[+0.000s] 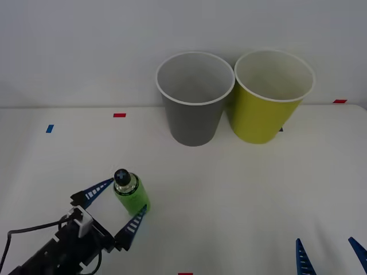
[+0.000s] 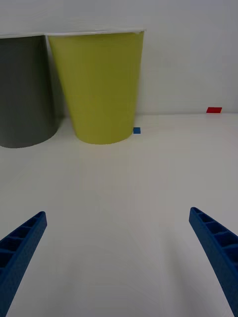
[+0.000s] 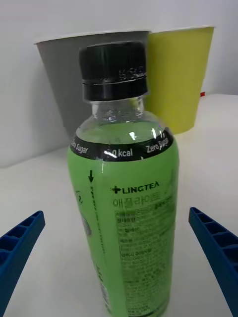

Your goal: Put cans in the gray bin and PET bottles in the light green bin.

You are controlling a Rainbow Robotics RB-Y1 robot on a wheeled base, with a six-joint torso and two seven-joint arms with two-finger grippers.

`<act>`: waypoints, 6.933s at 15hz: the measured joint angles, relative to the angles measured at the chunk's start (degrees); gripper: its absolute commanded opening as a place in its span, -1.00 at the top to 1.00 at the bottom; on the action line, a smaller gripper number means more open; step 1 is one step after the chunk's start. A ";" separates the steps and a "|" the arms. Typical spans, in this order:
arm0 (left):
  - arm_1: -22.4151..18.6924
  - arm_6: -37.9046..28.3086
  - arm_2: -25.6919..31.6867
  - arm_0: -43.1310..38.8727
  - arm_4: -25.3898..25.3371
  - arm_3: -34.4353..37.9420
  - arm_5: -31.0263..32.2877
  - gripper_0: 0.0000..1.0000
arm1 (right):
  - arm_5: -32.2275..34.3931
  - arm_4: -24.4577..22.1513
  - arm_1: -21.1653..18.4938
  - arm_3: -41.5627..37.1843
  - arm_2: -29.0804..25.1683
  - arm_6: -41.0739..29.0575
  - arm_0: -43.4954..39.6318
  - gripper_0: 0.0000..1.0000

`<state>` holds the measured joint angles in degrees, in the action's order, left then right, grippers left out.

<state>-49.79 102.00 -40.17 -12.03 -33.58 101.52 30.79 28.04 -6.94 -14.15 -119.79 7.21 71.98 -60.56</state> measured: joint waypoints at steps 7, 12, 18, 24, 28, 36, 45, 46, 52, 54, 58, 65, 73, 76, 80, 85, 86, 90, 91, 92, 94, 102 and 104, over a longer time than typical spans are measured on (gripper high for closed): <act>3.07 0.04 -0.18 3.47 0.46 -1.14 -1.32 -1.00 | 0.00 0.00 0.00 0.00 0.00 0.00 0.00 -1.00; 3.54 0.04 -0.51 4.35 0.81 -1.13 -1.41 0.04 | 0.00 0.00 0.00 0.00 0.00 0.00 0.00 -1.00; 3.65 -0.14 -0.52 4.38 1.13 -1.12 -1.41 1.00 | 0.00 0.00 0.00 0.00 0.00 0.00 0.00 -1.00; 2.86 -0.55 -2.67 4.17 0.02 0.16 -1.62 1.00 | 0.00 0.00 0.00 0.00 0.00 0.00 0.00 -1.00; 1.41 -0.54 -0.67 2.68 -0.67 6.02 -8.85 1.00 | 0.00 0.00 0.00 0.00 0.00 0.00 0.00 -1.00; 1.07 0.51 17.78 -5.74 0.78 29.79 -38.64 1.00 | 0.00 0.00 0.00 0.00 0.00 0.00 0.00 -1.00; 10.85 2.69 33.96 -10.06 1.43 48.38 -71.10 1.00 | 0.00 0.00 0.00 0.00 0.00 0.00 0.00 -1.00; 12.23 3.03 35.20 -10.06 1.29 48.44 -74.04 1.00 | 0.00 0.00 0.00 0.00 0.00 0.00 0.00 -1.00; 15.52 4.33 39.92 -9.55 1.62 48.49 -82.32 1.00 | 0.00 0.00 0.00 0.00 0.00 0.00 0.00 -1.00; 15.64 4.24 41.41 -6.92 1.88 48.49 -82.34 1.00 | 0.00 0.00 0.00 0.00 0.00 0.00 0.00 -1.00; 18.08 3.20 43.61 1.52 2.31 48.49 -82.64 1.00 | 0.00 0.00 0.00 0.00 0.00 0.00 0.00 -1.00; 18.18 -5.18 39.89 11.80 4.54 48.50 -82.24 1.00 | 0.00 0.00 0.00 0.00 0.00 0.00 0.00 -1.00; 18.76 -11.47 32.16 30.53 2.23 48.00 -79.88 1.00 | 0.00 0.00 0.00 0.00 0.00 0.00 0.00 -1.00; 22.01 -11.36 28.40 39.98 1.44 40.94 -79.23 1.00 | 0.00 0.00 0.00 0.00 0.00 0.00 0.00 -1.00; 28.59 -10.60 24.17 49.94 1.40 29.32 -79.14 1.00 | 0.00 0.00 0.00 0.00 0.00 0.00 0.00 -1.00; 35.13 -8.94 21.61 59.04 1.60 16.53 -79.08 1.00 | 0.00 0.00 0.00 0.00 0.00 0.00 0.00 -1.00; 36.22 -8.57 21.52 60.04 1.52 13.67 -78.83 1.00 | 0.00 0.00 0.00 0.00 0.00 0.00 0.00 -1.00; 40.55 -6.52 20.74 62.84 1.72 2.67 -73.50 1.00 | 0.00 0.00 0.00 0.00 0.00 0.00 0.00 -1.00; 41.05 -6.03 20.20 63.60 1.92 0.03 -71.26 1.00 | 0.00 0.00 0.00 0.00 0.00 0.00 0.00 -1.00; 41.47 -5.66 19.69 64.41 2.00 -2.45 -69.40 1.00 | 0.00 0.00 0.00 0.00 0.00 0.00 0.00 -1.00; 42.62 -5.15 18.70 65.92 1.91 -6.38 -66.23 1.00 | 0.00 0.00 0.00 0.00 0.00 0.00 0.00 -1.00; 44.96 -5.43 12.54 72.07 1.15 -24.09 -47.11 1.00 | 0.00 0.00 0.00 0.00 0.00 0.00 0.00 -1.00; 46.10 -6.10 11.50 73.16 0.48 -26.30 -45.40 1.00 | 0.00 0.00 0.00 0.00 0.00 0.00 0.00 -1.00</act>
<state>-3.69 95.90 -28.67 61.13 -33.10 75.21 -14.61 28.04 -6.94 -14.15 -119.80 7.21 71.98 -60.56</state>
